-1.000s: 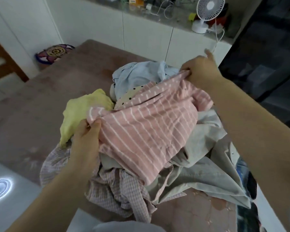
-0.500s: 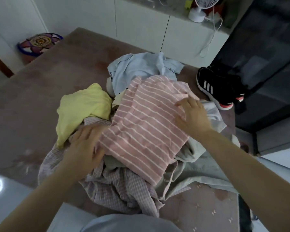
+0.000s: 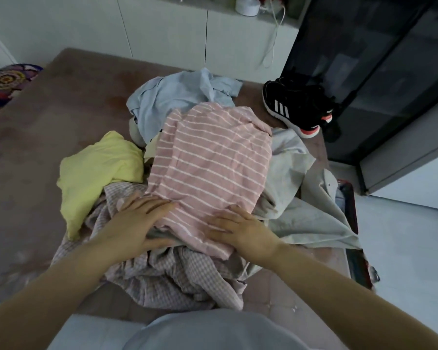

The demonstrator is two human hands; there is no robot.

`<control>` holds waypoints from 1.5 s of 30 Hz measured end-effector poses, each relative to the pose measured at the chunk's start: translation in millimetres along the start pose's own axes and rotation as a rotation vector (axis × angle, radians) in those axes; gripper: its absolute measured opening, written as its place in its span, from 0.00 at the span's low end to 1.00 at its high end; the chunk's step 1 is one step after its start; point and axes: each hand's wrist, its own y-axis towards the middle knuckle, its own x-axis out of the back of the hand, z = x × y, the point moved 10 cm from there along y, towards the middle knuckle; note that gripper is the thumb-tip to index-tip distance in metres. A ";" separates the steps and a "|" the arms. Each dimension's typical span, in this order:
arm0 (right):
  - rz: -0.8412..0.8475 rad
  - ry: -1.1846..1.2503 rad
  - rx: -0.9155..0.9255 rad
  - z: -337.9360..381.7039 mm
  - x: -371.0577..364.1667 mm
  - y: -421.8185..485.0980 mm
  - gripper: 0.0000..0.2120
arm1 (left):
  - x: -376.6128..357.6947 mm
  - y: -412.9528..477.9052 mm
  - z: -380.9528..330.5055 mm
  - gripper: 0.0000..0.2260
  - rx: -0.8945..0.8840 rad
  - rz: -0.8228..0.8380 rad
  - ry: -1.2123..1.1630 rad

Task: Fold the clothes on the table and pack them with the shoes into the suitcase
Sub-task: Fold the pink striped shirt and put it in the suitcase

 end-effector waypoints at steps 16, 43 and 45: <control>0.088 0.509 -0.543 -70.7 113.4 -87.1 0.36 | 7.9 9.5 -93.7 0.25 -0.245 -0.313 0.185; -0.246 0.938 -1.175 -310.0 13.6 4.5 0.11 | 44.6 170.5 -72.8 0.39 -0.018 0.022 0.111; -0.359 1.205 -1.138 -321.3 18.2 8.0 0.07 | 37.8 173.3 -68.9 0.39 -0.024 0.014 0.139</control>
